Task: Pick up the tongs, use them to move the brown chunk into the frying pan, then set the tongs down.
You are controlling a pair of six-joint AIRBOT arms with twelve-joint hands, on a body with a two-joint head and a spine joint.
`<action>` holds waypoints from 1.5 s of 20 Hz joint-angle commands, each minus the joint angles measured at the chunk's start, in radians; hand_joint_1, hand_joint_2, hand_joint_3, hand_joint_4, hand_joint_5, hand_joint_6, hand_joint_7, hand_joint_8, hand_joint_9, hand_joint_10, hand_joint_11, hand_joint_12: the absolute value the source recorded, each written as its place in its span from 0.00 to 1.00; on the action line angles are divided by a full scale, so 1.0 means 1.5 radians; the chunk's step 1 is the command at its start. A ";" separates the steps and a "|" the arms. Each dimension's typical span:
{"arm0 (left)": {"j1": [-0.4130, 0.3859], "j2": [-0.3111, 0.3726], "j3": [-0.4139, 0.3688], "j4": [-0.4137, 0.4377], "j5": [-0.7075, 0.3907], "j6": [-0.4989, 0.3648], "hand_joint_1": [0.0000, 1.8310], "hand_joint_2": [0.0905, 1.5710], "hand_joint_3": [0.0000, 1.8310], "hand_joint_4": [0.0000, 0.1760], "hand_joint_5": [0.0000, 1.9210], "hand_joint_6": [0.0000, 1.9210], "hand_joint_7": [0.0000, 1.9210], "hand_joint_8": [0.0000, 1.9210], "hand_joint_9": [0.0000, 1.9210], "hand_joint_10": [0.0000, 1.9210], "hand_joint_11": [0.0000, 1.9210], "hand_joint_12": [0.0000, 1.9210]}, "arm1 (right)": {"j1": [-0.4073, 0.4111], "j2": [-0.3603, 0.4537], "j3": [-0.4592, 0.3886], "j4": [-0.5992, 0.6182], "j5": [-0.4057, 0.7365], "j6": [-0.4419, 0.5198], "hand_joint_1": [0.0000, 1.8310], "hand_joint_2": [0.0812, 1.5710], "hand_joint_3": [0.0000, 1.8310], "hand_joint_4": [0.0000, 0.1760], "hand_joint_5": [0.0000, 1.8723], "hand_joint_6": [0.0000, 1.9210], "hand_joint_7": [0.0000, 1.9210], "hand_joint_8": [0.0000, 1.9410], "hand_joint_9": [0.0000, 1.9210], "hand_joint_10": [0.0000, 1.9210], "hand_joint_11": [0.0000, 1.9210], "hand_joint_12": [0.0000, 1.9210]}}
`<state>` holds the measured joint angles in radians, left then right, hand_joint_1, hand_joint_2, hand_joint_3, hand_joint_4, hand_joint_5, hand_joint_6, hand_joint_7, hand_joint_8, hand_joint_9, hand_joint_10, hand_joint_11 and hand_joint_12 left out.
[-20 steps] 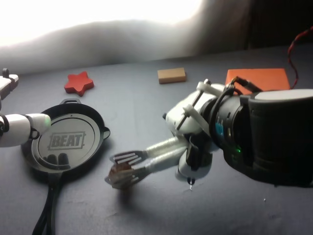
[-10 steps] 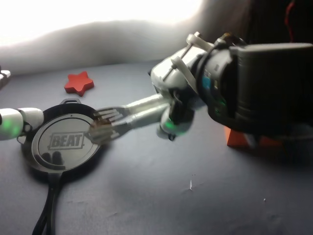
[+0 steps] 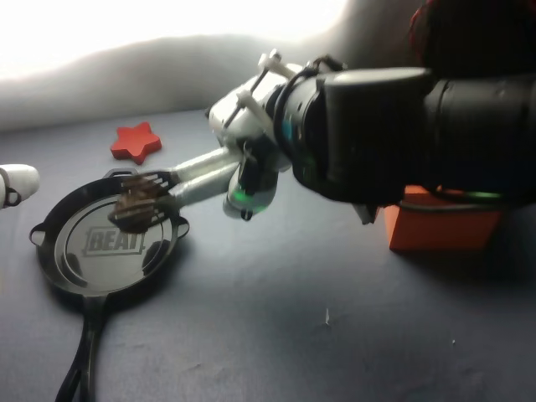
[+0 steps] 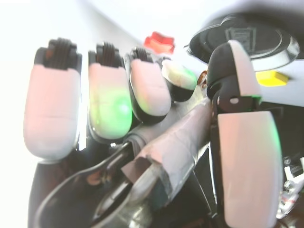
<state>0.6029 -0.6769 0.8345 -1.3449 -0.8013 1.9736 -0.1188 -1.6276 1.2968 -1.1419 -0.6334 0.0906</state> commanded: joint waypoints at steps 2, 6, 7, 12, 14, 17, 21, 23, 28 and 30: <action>-0.002 0.009 0.007 0.038 -0.055 0.002 0.00 0.76 0.00 0.00 0.03 0.00 0.05 0.00 0.04 0.00 0.00 0.06 | -0.001 -0.007 0.012 -0.075 0.042 0.019 0.51 0.88 0.00 1.00 0.64 1.00 0.78 1.00 0.83 1.00 0.84 1.00; -0.002 0.010 0.010 0.038 -0.056 0.015 0.00 0.76 0.00 0.00 0.02 0.00 0.03 0.00 0.03 0.00 0.00 0.04 | -0.014 -0.021 0.030 -0.091 0.055 0.042 0.47 0.88 0.00 1.00 0.62 1.00 0.76 1.00 0.82 1.00 0.83 1.00; -0.002 0.010 0.010 0.038 -0.056 0.017 0.00 0.76 0.00 0.00 0.02 0.00 0.03 0.00 0.02 0.00 0.00 0.03 | -0.016 -0.023 0.030 -0.091 0.055 0.039 0.46 0.88 0.00 1.00 0.61 1.00 0.75 1.00 0.81 1.00 0.82 1.00; -0.002 0.012 0.007 0.038 -0.056 0.021 0.00 0.76 0.00 0.00 0.01 0.00 0.03 0.00 0.02 0.00 0.00 0.04 | -0.016 -0.026 0.031 -0.100 0.057 0.038 0.38 0.90 0.00 0.00 0.51 0.91 0.67 0.96 0.71 1.00 0.71 1.00; -0.002 0.012 0.005 0.038 -0.056 0.021 0.00 0.77 0.00 0.00 0.01 0.00 0.03 0.00 0.02 0.00 0.00 0.04 | -0.016 -0.026 0.031 -0.101 0.057 0.038 0.35 0.91 0.00 0.00 0.46 0.83 0.63 0.93 0.67 1.00 0.64 1.00; -0.003 0.012 0.003 0.038 -0.056 0.021 0.00 0.77 0.00 0.00 0.02 0.00 0.04 0.00 0.03 0.00 0.00 0.05 | -0.021 -0.026 0.031 -0.101 0.057 0.032 0.47 0.87 0.00 0.00 0.35 0.80 0.56 0.82 0.59 0.96 0.52 1.00; -0.006 0.012 0.000 0.038 -0.056 0.022 0.00 0.77 0.00 0.00 0.02 0.00 0.03 0.00 0.03 0.00 0.00 0.04 | -0.022 -0.021 0.031 -0.105 0.052 0.030 0.56 0.82 0.00 0.00 0.36 0.77 0.51 0.70 0.49 0.86 0.43 1.00; -0.006 0.012 -0.001 0.038 -0.056 0.022 0.00 0.76 0.00 0.00 0.01 0.00 0.03 0.00 0.02 0.00 0.00 0.05 | -0.014 -0.013 0.025 -0.105 0.049 0.040 0.55 0.84 0.00 0.00 0.33 0.79 0.46 0.53 0.40 0.72 0.33 0.96; -0.010 0.011 -0.008 0.039 -0.055 0.022 0.00 0.77 0.00 0.00 0.02 0.00 0.04 0.00 0.03 0.00 0.00 0.07 | 0.022 0.050 -0.061 -0.105 0.054 0.057 0.56 0.82 0.00 0.00 0.35 0.77 0.48 0.45 0.42 0.67 0.34 0.89; -0.014 0.011 -0.013 0.039 -0.054 0.022 0.00 0.76 0.00 0.00 0.01 0.00 0.03 0.00 0.02 0.00 0.00 0.04 | 0.033 0.087 -0.105 -0.105 0.056 0.054 0.56 0.82 0.00 0.00 0.35 0.76 0.48 0.46 0.41 0.68 0.34 0.91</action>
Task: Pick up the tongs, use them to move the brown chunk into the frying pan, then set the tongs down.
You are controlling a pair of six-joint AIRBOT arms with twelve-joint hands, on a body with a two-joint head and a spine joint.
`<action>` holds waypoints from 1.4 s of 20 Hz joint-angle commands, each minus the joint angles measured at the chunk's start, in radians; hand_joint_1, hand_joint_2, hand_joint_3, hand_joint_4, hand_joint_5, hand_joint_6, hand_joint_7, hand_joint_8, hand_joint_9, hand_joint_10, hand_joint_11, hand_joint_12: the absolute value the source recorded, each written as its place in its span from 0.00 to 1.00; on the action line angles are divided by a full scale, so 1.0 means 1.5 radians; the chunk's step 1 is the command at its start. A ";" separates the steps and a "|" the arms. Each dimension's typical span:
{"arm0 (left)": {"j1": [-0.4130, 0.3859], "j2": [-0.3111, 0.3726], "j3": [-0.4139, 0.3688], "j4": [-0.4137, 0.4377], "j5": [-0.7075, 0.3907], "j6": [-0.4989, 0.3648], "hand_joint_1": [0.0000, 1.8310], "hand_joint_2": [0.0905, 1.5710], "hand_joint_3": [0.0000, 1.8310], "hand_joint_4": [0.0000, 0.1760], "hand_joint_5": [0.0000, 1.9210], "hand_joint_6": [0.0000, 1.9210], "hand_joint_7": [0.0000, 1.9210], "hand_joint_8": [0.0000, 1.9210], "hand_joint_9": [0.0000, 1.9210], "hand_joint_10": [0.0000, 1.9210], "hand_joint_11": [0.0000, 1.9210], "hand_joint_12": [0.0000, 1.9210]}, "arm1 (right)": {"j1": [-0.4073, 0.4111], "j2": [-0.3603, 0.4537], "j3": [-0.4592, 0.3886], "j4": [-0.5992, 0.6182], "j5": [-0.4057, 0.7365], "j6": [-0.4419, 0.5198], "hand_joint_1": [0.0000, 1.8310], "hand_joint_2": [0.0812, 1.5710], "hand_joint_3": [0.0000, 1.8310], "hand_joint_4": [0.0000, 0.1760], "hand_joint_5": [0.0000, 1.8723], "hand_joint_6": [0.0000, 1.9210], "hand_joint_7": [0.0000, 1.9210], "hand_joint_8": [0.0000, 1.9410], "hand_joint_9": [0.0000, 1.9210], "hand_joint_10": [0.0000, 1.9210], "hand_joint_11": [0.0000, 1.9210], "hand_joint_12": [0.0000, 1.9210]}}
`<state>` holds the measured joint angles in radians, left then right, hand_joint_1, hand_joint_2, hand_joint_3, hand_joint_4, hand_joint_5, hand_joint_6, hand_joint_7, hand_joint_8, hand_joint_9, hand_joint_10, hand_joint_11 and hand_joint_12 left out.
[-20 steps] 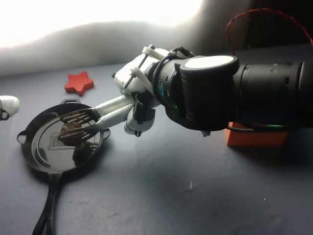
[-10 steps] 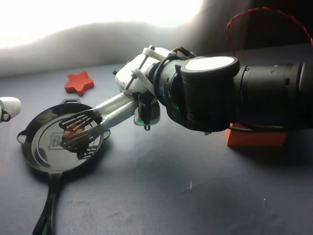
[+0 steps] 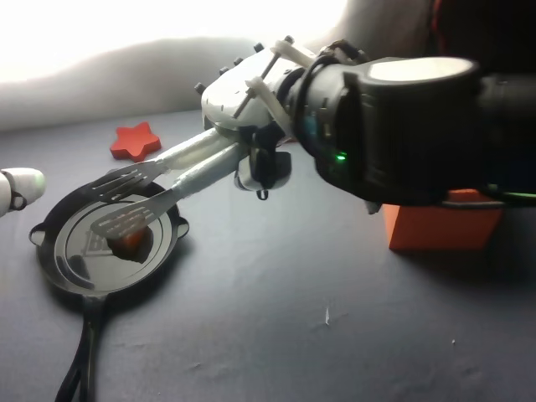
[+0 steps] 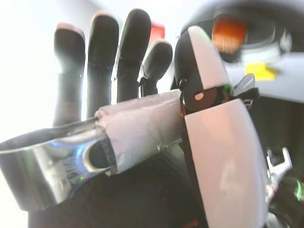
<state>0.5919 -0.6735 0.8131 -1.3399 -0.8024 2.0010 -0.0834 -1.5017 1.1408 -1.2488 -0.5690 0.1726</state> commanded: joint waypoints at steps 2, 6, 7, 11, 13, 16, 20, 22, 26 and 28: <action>-0.010 0.008 -0.003 0.036 -0.051 0.003 0.00 0.76 0.00 0.00 0.01 0.00 0.03 0.00 0.02 0.00 0.00 0.04 | 0.006 0.035 -0.034 -0.035 0.042 -0.012 0.56 0.82 0.00 0.00 0.35 0.77 0.47 0.46 0.41 0.69 0.33 0.92; -0.023 0.005 -0.016 0.036 -0.047 0.006 0.00 0.77 0.00 0.00 0.01 0.00 0.03 0.00 0.02 0.00 0.00 0.03 | -0.039 0.110 -0.127 -0.089 0.055 -0.035 0.56 0.82 0.00 0.00 0.35 0.77 0.44 0.50 0.37 0.74 0.31 0.96; -0.030 0.001 -0.018 0.040 -0.046 0.007 0.00 0.77 0.00 0.00 0.01 0.00 0.03 0.00 0.02 0.00 0.00 0.03 | -0.059 0.123 -0.149 -0.145 0.047 -0.018 0.57 0.81 0.00 0.00 0.36 0.75 0.45 0.49 0.38 0.72 0.32 0.95; -0.049 -0.012 -0.032 0.046 -0.037 0.009 0.00 0.77 0.00 0.00 0.01 0.00 0.03 0.00 0.03 0.00 0.00 0.03 | -0.096 0.134 -0.166 -0.196 0.029 0.026 0.55 0.82 0.00 0.00 0.35 0.77 0.43 0.52 0.36 0.73 0.31 0.95; -0.060 -0.019 -0.043 0.046 -0.037 0.009 0.00 0.77 0.00 0.00 0.01 0.00 0.03 0.00 0.03 0.00 0.00 0.03 | -0.112 0.132 -0.167 -0.245 0.029 0.074 0.56 0.82 0.00 0.00 0.35 0.77 0.44 0.51 0.37 0.72 0.31 0.95; -0.073 -0.031 -0.073 0.046 -0.037 0.008 0.00 0.77 0.00 0.00 0.01 0.00 0.04 0.00 0.03 0.00 0.00 0.07 | -0.153 0.126 -0.172 -0.341 -0.019 0.176 0.54 0.84 0.00 0.00 0.32 0.80 0.41 0.53 0.34 0.75 0.29 0.98; -0.074 -0.034 -0.097 0.035 -0.037 0.011 0.00 0.77 0.00 0.00 0.03 0.00 0.04 0.00 0.03 0.00 0.00 0.05 | -0.202 0.122 -0.172 -0.434 -0.043 0.248 0.57 0.81 0.00 0.00 0.36 0.75 0.45 0.47 0.38 0.67 0.31 0.89; -0.074 -0.034 -0.106 0.018 -0.037 0.026 0.00 0.77 0.00 0.00 0.02 0.00 0.04 0.00 0.03 0.00 0.01 0.02 | -0.220 0.124 -0.172 -0.442 -0.042 0.248 0.33 0.89 0.00 0.00 0.24 0.61 0.37 0.40 0.32 0.54 0.22 0.83; -0.063 -0.034 -0.110 0.016 -0.037 0.027 0.00 0.76 0.00 0.00 0.04 0.00 0.05 0.00 0.04 0.00 0.00 0.06 | -0.239 0.136 -0.179 -0.443 -0.042 0.239 0.19 0.86 0.00 0.00 0.22 0.32 0.32 0.15 0.23 0.37 0.04 0.82; -0.055 -0.034 -0.109 0.016 -0.038 0.021 0.00 0.76 0.00 0.00 0.04 0.00 0.05 0.00 0.04 0.00 0.00 0.06 | -0.245 0.151 -0.194 -0.443 -0.042 0.228 0.15 0.81 0.00 0.00 0.16 0.17 0.26 0.03 0.18 0.23 0.00 0.73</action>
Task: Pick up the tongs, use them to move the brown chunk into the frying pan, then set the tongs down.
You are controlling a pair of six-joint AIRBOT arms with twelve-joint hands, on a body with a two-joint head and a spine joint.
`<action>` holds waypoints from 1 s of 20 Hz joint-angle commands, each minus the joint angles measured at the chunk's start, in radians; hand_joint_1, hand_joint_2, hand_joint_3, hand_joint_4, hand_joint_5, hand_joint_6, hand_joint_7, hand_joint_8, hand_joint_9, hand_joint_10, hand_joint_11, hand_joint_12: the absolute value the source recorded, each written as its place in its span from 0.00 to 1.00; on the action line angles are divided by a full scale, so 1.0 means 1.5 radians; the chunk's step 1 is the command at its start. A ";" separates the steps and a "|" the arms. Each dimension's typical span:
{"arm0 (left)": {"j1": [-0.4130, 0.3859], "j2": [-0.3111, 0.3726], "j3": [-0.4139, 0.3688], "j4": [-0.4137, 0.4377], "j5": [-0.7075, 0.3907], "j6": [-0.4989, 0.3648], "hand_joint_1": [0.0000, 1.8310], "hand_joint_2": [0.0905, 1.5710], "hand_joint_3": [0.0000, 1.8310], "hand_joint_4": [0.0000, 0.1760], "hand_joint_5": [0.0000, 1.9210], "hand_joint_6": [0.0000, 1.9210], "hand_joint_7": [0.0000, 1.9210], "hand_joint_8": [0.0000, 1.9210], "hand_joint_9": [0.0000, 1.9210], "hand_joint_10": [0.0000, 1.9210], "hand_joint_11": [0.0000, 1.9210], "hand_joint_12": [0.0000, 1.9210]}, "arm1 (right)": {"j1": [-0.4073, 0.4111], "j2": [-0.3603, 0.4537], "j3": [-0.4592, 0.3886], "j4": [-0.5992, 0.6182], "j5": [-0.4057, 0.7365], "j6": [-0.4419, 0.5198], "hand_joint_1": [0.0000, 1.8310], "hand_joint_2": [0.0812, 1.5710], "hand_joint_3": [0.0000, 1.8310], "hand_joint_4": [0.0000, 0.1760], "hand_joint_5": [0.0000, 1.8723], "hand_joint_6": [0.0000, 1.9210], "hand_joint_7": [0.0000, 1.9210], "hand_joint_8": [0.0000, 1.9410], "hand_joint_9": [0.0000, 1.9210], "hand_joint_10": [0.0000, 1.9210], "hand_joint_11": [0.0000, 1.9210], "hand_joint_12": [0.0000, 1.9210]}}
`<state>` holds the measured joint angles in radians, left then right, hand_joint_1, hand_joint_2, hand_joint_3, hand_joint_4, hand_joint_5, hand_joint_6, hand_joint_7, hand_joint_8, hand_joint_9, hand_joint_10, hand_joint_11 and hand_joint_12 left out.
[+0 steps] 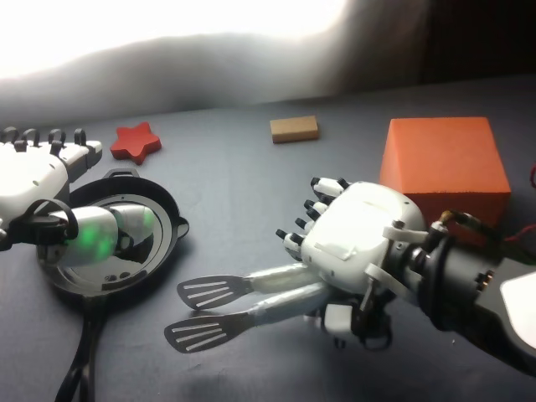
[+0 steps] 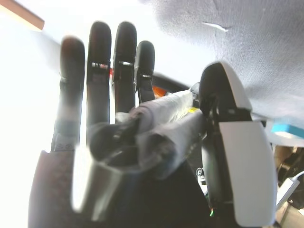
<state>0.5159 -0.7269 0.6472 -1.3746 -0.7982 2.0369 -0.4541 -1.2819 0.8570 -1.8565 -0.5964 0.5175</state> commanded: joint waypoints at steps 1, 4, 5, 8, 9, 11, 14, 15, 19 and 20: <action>-0.003 0.002 0.001 0.039 -0.042 -0.004 0.00 0.77 0.00 0.00 0.04 0.00 0.05 0.00 0.04 0.00 0.00 0.06 | 0.002 0.012 -0.014 -0.038 -0.024 -0.004 0.13 0.79 0.00 0.00 0.15 0.11 0.23 0.01 0.18 0.16 0.00 0.67; -0.003 0.002 0.001 0.039 -0.043 -0.006 0.00 0.77 0.00 0.00 0.04 0.00 0.05 0.00 0.05 0.00 0.00 0.07 | 0.002 0.034 -0.046 -0.038 -0.025 -0.023 0.10 0.72 0.00 0.00 0.06 0.01 0.10 0.00 0.09 0.04 0.00 0.37; -0.003 0.002 0.001 0.039 -0.043 -0.006 0.00 0.77 0.00 0.00 0.03 0.00 0.05 0.00 0.04 0.00 0.00 0.06 | 0.004 0.048 -0.064 -0.038 -0.026 -0.028 0.07 0.69 0.00 0.00 0.02 0.00 0.05 0.00 0.05 0.01 0.00 0.21; -0.003 0.002 0.001 0.039 -0.043 -0.008 0.00 0.77 0.00 0.00 0.03 0.00 0.05 0.00 0.04 0.00 0.00 0.06 | 0.009 0.075 -0.099 -0.038 -0.026 -0.031 0.04 0.63 0.00 0.00 0.00 0.00 0.00 0.00 0.01 0.00 0.00 0.04; -0.004 0.002 0.001 0.039 -0.043 -0.009 0.00 0.77 0.00 0.00 0.03 0.00 0.05 0.00 0.04 0.00 0.00 0.06 | 0.008 0.083 -0.111 -0.038 -0.027 -0.038 0.05 0.62 0.00 0.00 0.00 0.00 0.00 0.00 0.01 0.00 0.00 0.04; -0.005 0.002 0.000 0.039 -0.043 -0.009 0.00 0.77 0.00 0.00 0.03 0.00 0.04 0.00 0.03 0.00 0.00 0.04 | 0.008 0.095 -0.133 -0.035 -0.033 -0.050 0.08 0.60 0.00 0.00 0.00 0.00 0.00 0.00 0.01 0.00 0.00 0.05; -0.006 0.002 0.001 0.051 -0.043 -0.018 0.00 0.77 0.00 0.00 0.03 0.00 0.04 0.00 0.03 0.00 0.00 0.03 | 0.020 0.109 -0.157 0.013 -0.042 -0.077 0.05 0.60 0.00 0.00 0.00 0.00 0.00 0.00 0.01 0.00 0.00 0.04; -0.006 0.002 0.001 0.060 -0.043 -0.025 0.00 0.77 0.00 0.00 0.03 0.00 0.04 0.00 0.03 0.00 0.00 0.04 | 0.024 0.117 -0.167 0.039 -0.043 -0.086 0.05 0.60 0.00 0.00 0.00 0.00 0.02 0.00 0.03 0.00 0.00 0.10; -0.004 0.003 0.012 0.083 -0.015 -0.045 0.00 0.76 0.00 0.00 0.07 0.01 0.10 0.00 0.10 0.01 0.00 0.18 | 0.026 0.144 -0.188 0.050 -0.050 -0.094 0.00 0.64 0.01 0.00 0.17 0.05 0.22 0.03 0.22 0.07 0.00 0.63; -0.006 0.003 0.013 0.089 -0.010 -0.052 0.00 0.77 0.00 0.00 0.12 0.01 0.15 0.01 0.15 0.02 0.00 0.33 | 0.033 0.151 -0.192 0.068 -0.051 -0.102 0.04 0.67 0.00 0.00 0.28 0.08 0.33 0.04 0.31 0.14 0.04 0.74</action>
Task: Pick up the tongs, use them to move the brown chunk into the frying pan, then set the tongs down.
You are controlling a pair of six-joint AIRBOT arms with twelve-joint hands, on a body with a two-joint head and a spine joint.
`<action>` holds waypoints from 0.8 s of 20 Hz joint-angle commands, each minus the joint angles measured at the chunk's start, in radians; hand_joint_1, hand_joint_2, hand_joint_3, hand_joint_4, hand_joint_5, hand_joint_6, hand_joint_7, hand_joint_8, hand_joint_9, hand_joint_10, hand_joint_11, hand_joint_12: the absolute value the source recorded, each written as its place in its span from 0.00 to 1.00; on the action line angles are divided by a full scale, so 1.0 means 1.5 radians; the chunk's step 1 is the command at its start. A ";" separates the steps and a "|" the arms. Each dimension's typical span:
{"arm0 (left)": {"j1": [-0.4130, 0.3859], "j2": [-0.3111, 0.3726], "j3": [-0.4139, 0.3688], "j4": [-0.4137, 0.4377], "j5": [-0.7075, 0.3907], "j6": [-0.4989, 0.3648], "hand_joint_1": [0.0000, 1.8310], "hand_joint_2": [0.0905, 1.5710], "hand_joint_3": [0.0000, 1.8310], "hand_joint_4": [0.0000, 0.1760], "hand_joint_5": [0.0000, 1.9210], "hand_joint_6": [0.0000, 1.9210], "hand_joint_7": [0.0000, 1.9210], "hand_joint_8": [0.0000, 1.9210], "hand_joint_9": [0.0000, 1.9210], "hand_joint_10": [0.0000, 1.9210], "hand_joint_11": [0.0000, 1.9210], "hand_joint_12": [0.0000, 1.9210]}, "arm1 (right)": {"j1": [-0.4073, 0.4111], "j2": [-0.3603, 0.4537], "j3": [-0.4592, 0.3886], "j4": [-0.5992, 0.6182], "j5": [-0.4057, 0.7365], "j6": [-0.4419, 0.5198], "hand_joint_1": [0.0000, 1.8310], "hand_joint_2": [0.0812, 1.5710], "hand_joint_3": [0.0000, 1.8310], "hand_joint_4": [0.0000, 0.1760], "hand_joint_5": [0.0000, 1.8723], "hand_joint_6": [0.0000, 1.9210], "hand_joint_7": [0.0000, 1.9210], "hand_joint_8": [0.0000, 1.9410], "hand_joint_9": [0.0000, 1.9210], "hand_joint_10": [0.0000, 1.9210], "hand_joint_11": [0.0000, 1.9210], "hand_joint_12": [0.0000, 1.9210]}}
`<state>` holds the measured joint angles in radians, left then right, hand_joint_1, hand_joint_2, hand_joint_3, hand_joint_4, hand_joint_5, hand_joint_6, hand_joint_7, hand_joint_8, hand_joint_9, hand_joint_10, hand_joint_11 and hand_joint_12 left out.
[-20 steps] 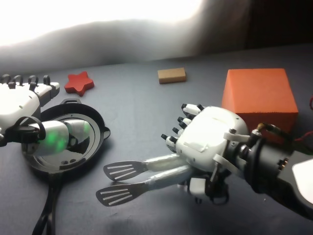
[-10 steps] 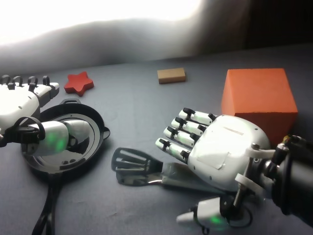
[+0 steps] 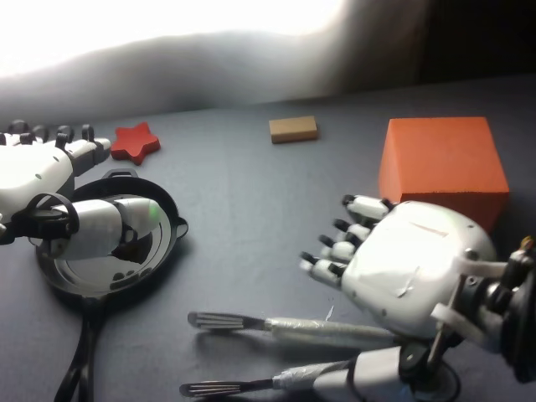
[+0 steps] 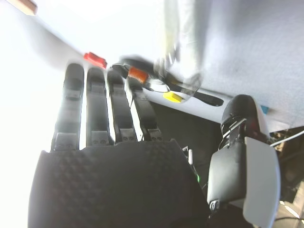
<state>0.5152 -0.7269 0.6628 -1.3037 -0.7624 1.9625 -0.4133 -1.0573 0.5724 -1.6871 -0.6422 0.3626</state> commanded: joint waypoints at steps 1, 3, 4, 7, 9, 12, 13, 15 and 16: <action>-0.012 0.004 0.003 0.044 -0.029 -0.002 0.00 0.78 0.00 0.00 0.16 0.02 0.20 0.02 0.19 0.04 0.00 0.45 | 0.014 0.007 -0.006 -0.013 -0.022 -0.016 0.06 0.69 0.00 0.00 0.35 0.10 0.41 0.04 0.36 0.24 0.09 0.78; -0.029 0.004 0.001 0.045 -0.012 0.003 0.00 0.79 0.00 0.00 0.23 0.04 0.31 0.05 0.28 0.08 0.00 0.65 | 0.042 0.029 -0.020 0.078 -0.031 -0.064 0.10 0.72 0.00 0.00 0.46 0.22 0.54 0.13 0.40 0.45 0.22 0.82; -0.036 0.004 -0.002 0.053 0.000 0.003 0.00 0.82 0.00 0.00 0.29 0.03 0.35 0.10 0.22 0.31 0.00 0.73 | 0.054 0.044 -0.032 0.096 -0.039 -0.075 0.14 0.74 0.00 0.00 0.47 0.31 0.54 0.26 0.40 0.56 0.25 0.86; -0.048 0.003 -0.012 0.066 0.007 0.002 0.07 0.86 0.00 0.00 0.40 0.19 0.35 0.56 0.25 0.78 0.10 0.98 | 0.088 0.089 -0.074 0.146 -0.064 -0.121 0.21 0.78 0.00 0.00 0.47 0.51 0.52 0.63 0.42 0.82 0.27 0.99; -0.064 0.003 -0.021 0.066 0.007 0.002 0.13 0.88 0.00 0.00 0.37 0.57 0.34 0.79 0.26 0.95 0.18 1.00 | 0.116 0.140 -0.113 0.190 -0.076 -0.131 0.24 0.81 0.01 0.00 0.46 0.64 0.53 0.82 0.48 0.98 0.36 1.00; -0.095 0.003 -0.031 0.054 0.009 0.013 0.15 0.91 0.00 0.00 0.38 0.78 0.42 0.83 0.35 0.98 0.26 1.00 | 0.135 0.202 -0.146 0.200 -0.054 -0.151 0.26 0.85 0.01 0.00 0.46 0.79 0.55 0.86 0.52 1.00 0.42 1.00; -0.103 0.003 -0.032 0.048 0.013 0.019 0.16 0.90 0.00 0.00 0.42 0.89 0.48 0.87 0.42 0.99 0.33 1.00 | 0.145 0.220 -0.145 0.199 -0.031 -0.155 0.29 0.87 0.01 0.00 0.48 0.88 0.57 0.89 0.54 1.00 0.47 1.00; -0.109 0.003 -0.029 0.047 0.023 0.022 0.17 0.91 0.00 0.00 0.45 0.93 0.51 0.92 0.48 1.00 0.42 1.00 | 0.155 0.241 -0.145 0.188 -0.004 -0.172 0.31 0.89 0.01 0.00 0.50 0.92 0.58 0.93 0.57 1.00 0.52 1.00; -0.112 0.003 -0.026 0.047 0.027 0.026 0.21 0.92 0.00 0.00 0.47 0.97 0.53 0.95 0.53 1.00 0.48 1.00 | 0.156 0.246 -0.143 0.188 -0.005 -0.177 0.34 0.90 0.01 0.00 0.53 0.98 0.60 0.99 0.61 1.00 0.58 1.00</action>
<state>0.3576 -0.7265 0.6224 -1.2858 -0.6689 1.9991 -0.1886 -0.6903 0.3645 -1.3605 -0.6632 0.1013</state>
